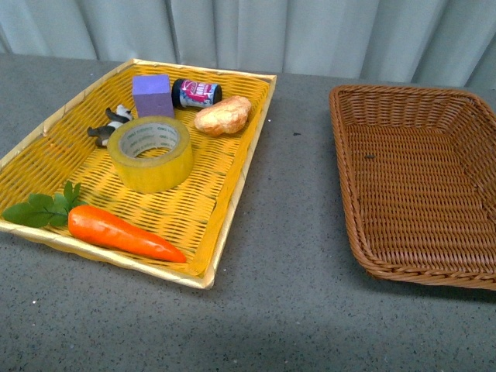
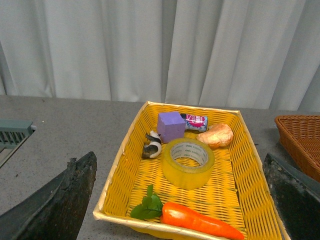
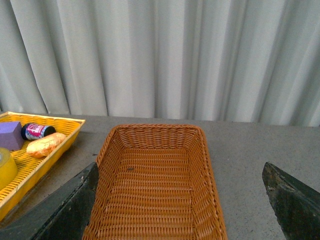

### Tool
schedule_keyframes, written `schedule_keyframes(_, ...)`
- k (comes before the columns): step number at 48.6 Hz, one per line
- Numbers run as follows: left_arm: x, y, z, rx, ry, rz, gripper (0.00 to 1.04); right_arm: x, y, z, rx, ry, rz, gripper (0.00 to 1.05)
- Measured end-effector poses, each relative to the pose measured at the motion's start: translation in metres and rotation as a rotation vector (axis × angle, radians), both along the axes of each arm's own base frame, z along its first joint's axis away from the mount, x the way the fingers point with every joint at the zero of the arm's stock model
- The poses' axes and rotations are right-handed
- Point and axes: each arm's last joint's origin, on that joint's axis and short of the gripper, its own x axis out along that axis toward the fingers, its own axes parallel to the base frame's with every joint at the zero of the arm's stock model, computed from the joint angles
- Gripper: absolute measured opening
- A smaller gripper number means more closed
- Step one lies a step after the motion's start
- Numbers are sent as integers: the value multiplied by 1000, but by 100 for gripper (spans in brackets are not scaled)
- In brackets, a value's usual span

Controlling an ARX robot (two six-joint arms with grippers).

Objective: Move tape to another basket

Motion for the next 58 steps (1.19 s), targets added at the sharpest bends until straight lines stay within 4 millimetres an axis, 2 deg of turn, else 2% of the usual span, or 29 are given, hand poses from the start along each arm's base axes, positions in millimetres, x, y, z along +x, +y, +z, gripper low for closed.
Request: schedule_keyframes(58, 0, 0, 0, 0, 0, 0, 98, 0, 0, 0, 0, 0, 0, 96)
